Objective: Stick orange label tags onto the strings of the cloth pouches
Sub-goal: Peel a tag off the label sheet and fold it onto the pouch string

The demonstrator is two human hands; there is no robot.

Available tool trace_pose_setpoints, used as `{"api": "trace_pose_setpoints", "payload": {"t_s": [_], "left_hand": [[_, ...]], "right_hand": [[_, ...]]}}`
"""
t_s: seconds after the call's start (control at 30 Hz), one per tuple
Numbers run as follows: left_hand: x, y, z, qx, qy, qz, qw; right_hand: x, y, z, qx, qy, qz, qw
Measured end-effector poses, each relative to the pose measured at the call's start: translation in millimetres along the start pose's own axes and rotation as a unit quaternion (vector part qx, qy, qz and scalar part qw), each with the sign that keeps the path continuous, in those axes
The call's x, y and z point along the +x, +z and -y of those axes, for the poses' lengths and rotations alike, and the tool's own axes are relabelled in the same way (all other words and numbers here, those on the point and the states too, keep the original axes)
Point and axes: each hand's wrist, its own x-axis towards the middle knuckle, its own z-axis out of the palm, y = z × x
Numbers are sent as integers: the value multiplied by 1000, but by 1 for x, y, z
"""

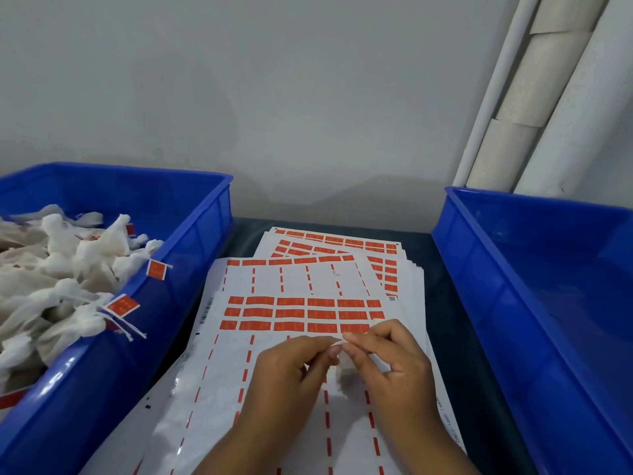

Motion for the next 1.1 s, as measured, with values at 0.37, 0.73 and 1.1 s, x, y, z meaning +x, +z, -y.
{"api": "trace_pose_setpoints", "payload": {"t_s": [0.37,0.73,1.1], "left_hand": [[-1,3,3,30,-24,-13,999],[1,2,8,8,-82,-140,987],[3,-6,7,-22,-94,-218,971]], "right_hand": [[0,2,3,-61,34,38,997],[-1,3,0,-108,8,0,994],[-3,5,8,-40,144,198,969]]}}
